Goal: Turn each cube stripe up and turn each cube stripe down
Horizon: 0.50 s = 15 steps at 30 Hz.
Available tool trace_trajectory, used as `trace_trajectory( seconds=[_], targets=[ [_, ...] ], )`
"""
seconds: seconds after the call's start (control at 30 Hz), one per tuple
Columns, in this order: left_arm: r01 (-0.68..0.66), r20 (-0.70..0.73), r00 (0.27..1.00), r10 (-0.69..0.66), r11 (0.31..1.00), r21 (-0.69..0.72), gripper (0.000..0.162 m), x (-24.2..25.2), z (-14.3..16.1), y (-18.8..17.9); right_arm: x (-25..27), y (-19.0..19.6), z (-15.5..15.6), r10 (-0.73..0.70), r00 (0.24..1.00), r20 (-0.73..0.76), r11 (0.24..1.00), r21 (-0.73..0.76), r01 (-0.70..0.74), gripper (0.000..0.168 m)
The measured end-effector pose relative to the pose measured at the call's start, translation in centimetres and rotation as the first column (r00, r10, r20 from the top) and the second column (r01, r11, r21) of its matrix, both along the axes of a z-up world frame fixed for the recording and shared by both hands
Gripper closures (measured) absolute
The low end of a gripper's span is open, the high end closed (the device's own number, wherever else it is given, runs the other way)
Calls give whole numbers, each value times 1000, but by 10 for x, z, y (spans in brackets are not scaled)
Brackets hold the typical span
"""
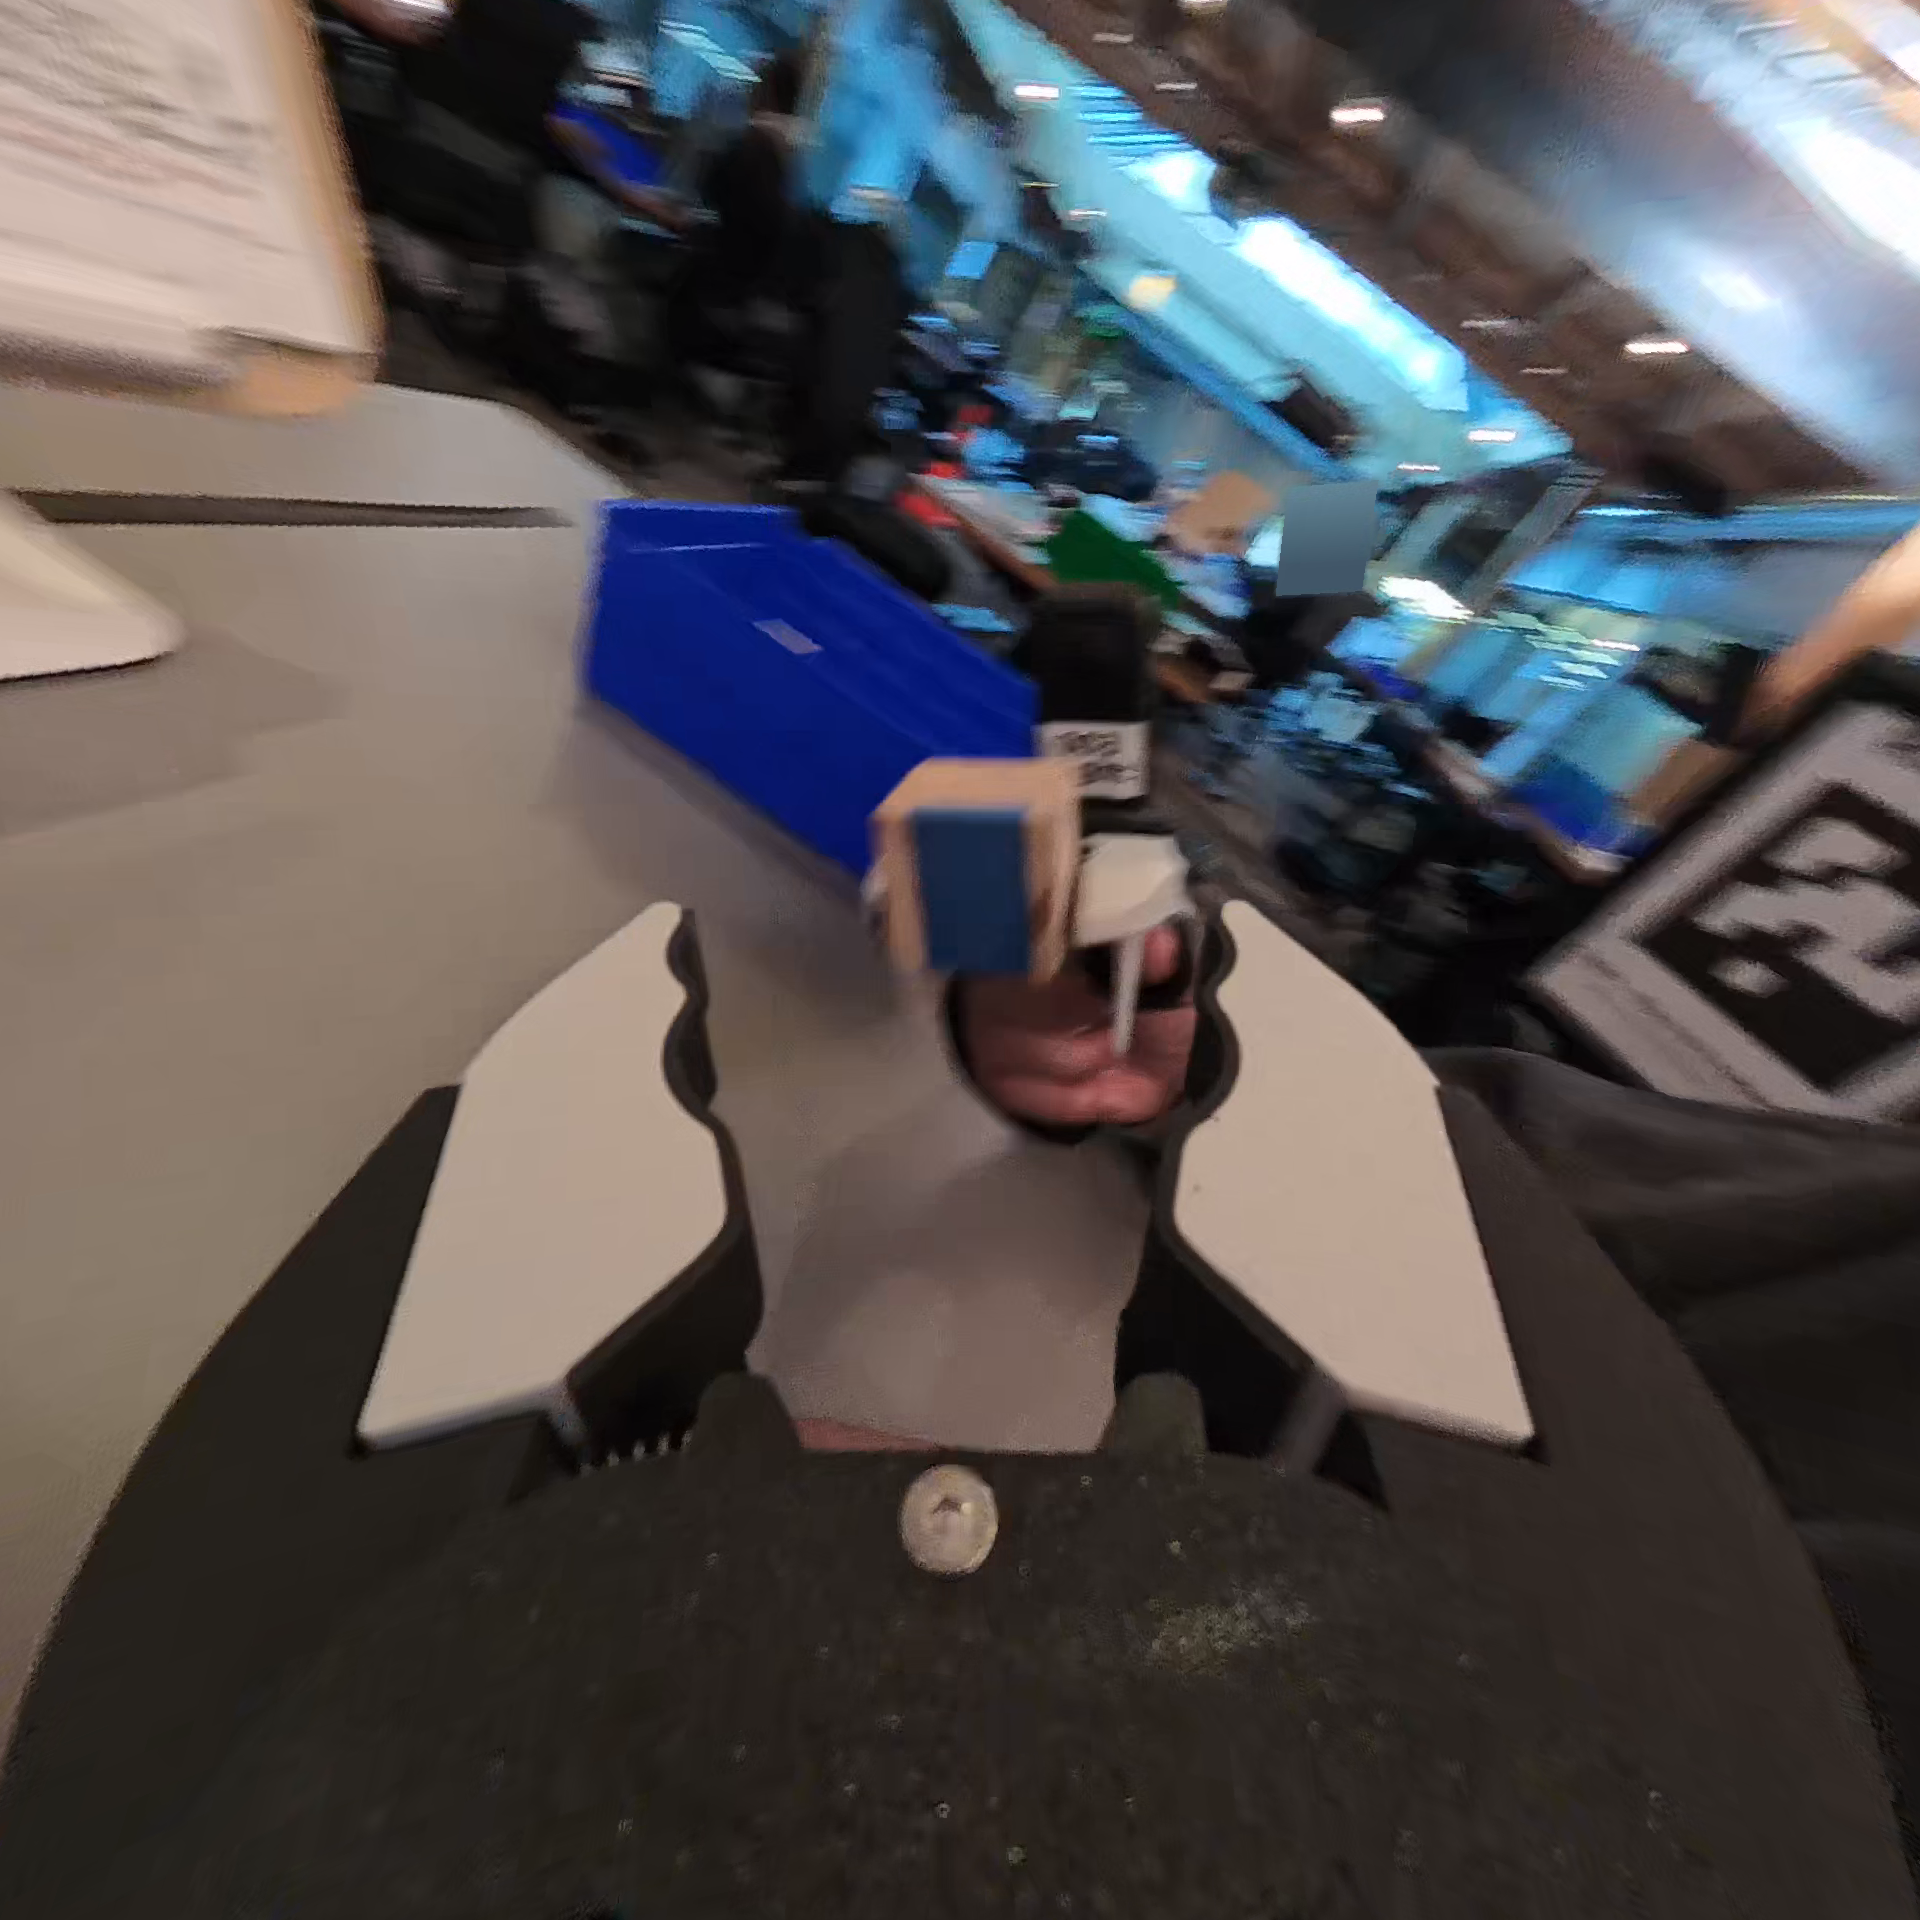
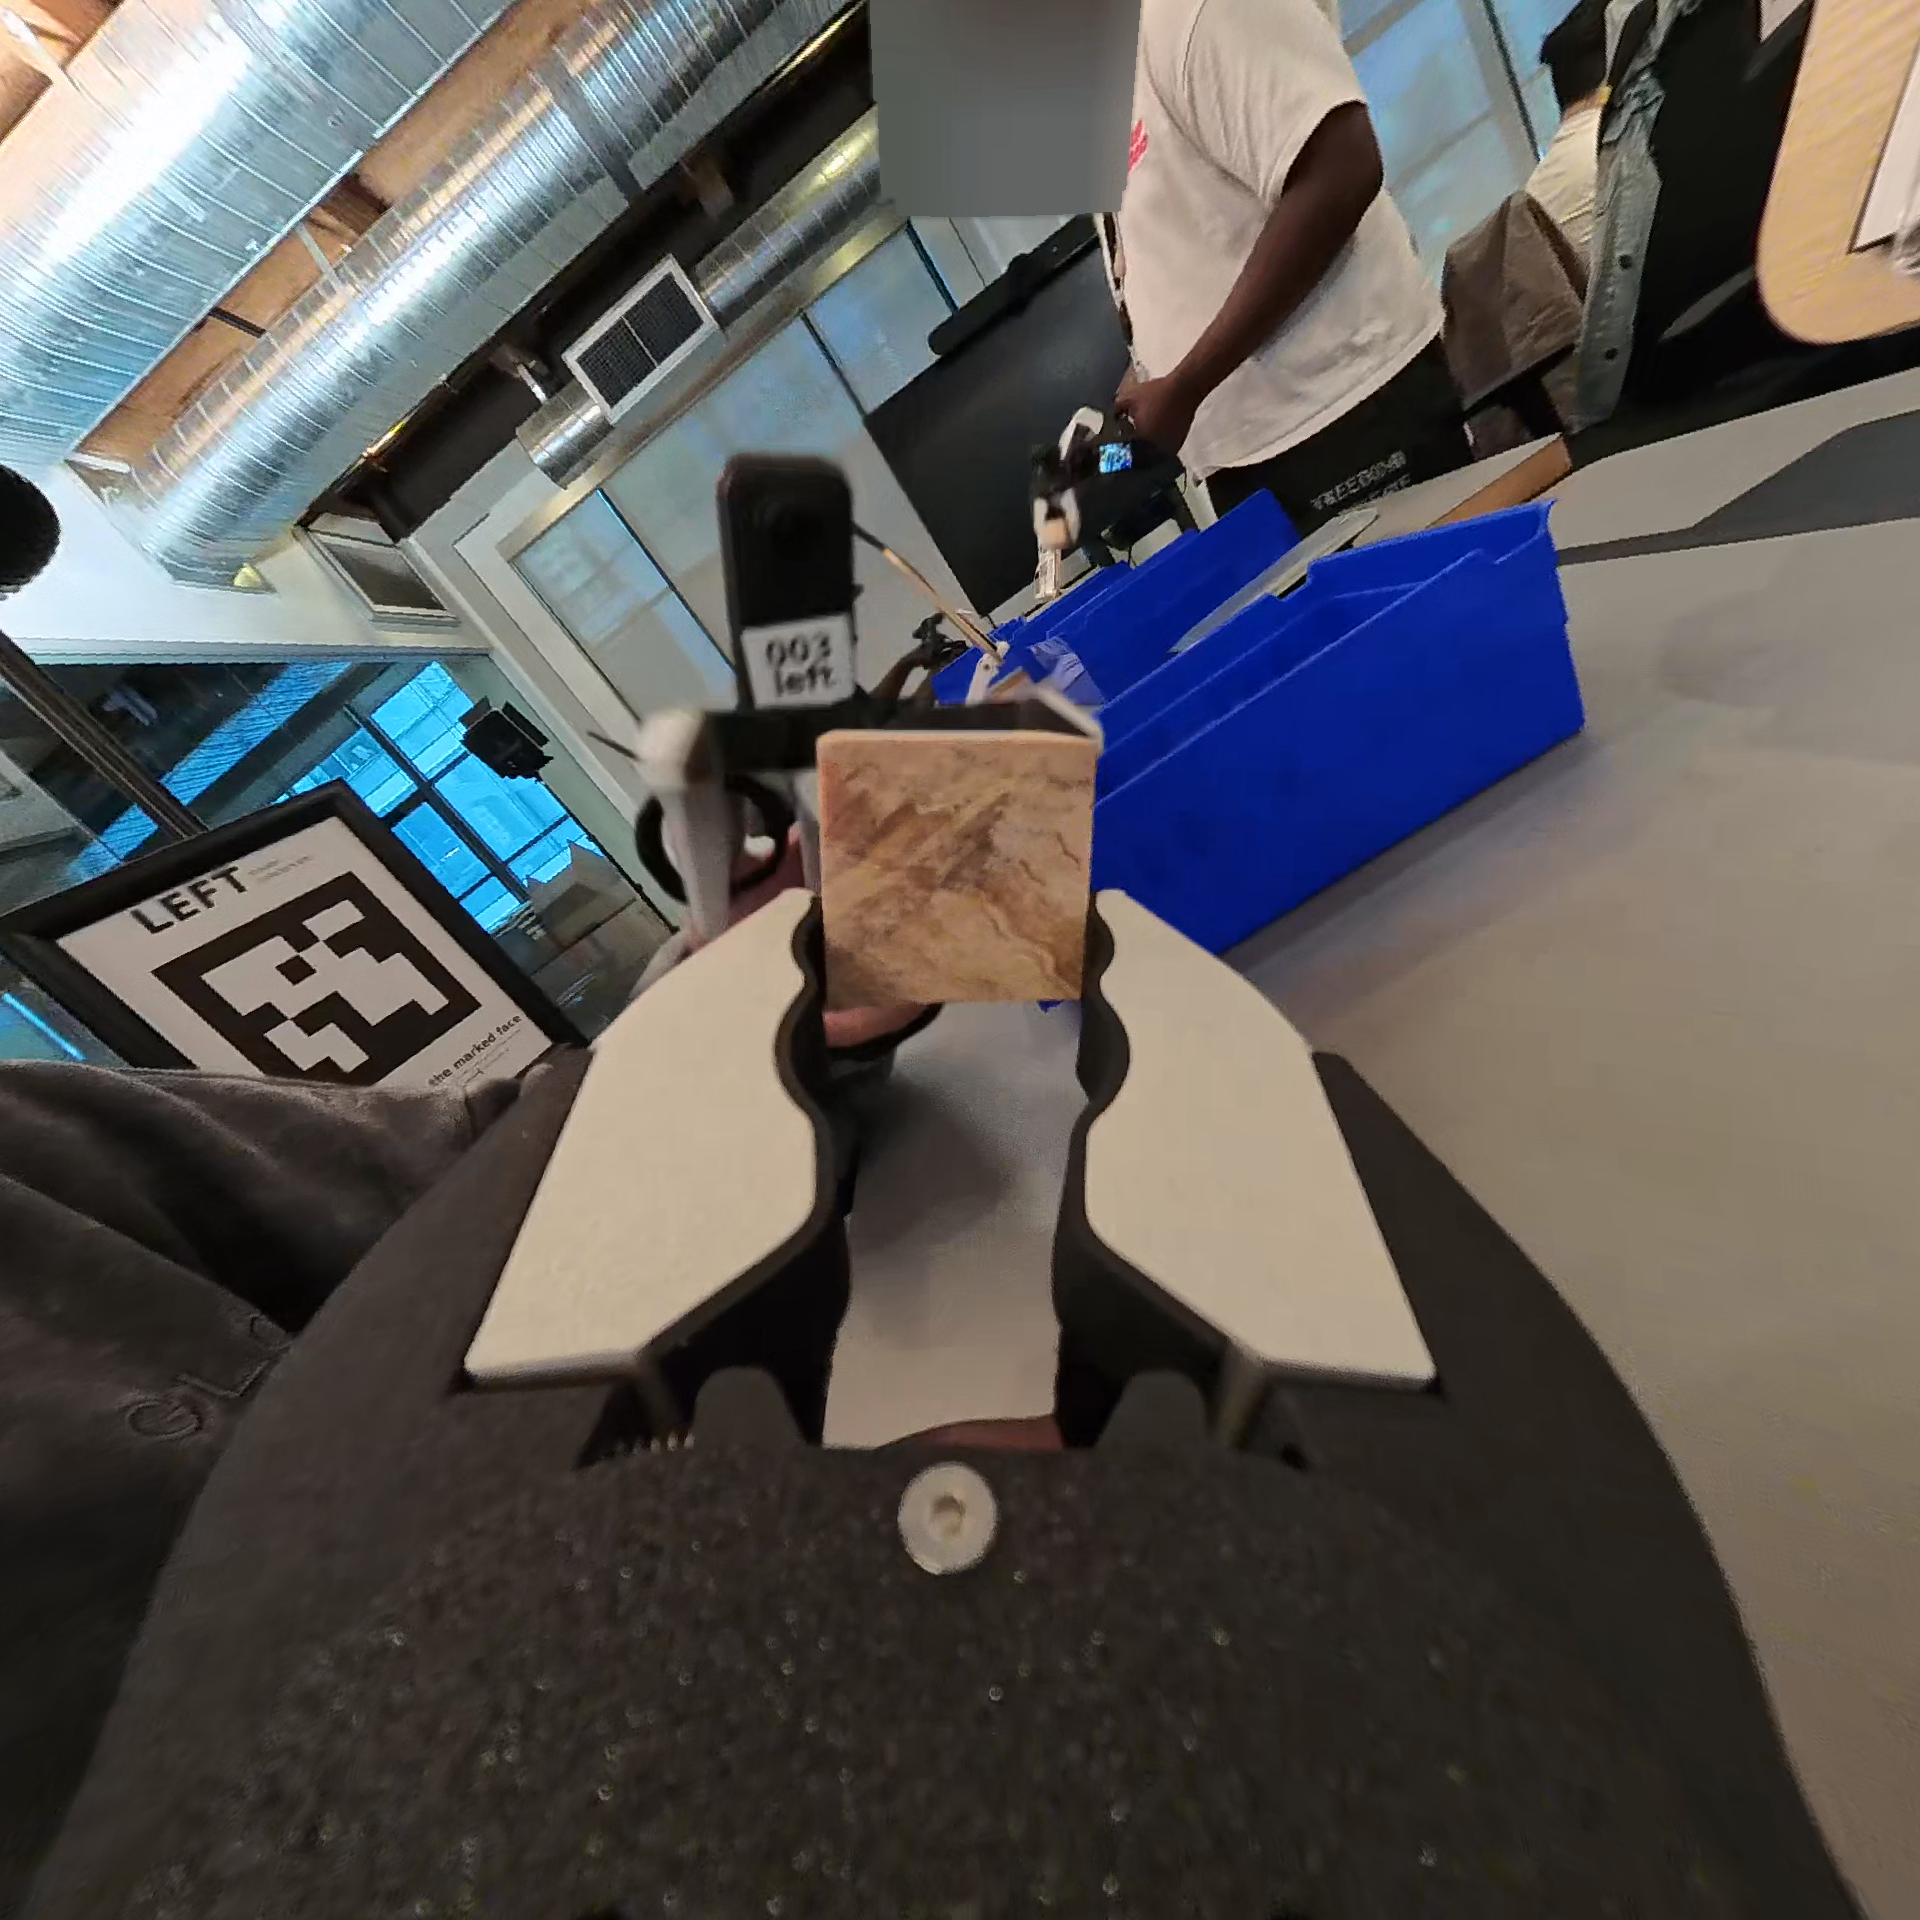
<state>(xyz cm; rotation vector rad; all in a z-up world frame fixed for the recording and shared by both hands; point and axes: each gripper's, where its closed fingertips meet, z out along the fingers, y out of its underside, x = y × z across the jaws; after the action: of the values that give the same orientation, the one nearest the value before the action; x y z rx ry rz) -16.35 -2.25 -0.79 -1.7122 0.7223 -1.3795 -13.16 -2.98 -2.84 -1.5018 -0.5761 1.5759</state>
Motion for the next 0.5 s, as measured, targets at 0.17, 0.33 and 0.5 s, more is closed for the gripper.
trace_trajectory(
  seconds=[0.17, 0.33, 0.5],
  targets=[
    [-331, -236, 910, 341, 940, 84, 78, -50, -81, -24, 20, 9, 15, -86, 995, 59, 995, 59, 83, 123],
    [-298, -357, 858, 370, 924, 240, 85, -58, -100, -41, 109, 48, 72, -457, 861, 223, 880, 251, 402, 123],
    [-231, -403, 864, 302, 949, 216, 90, -46, -114, -47, 288, 101, 48, -773, 278, 570, 533, 348, 771, 122]
  ],
)
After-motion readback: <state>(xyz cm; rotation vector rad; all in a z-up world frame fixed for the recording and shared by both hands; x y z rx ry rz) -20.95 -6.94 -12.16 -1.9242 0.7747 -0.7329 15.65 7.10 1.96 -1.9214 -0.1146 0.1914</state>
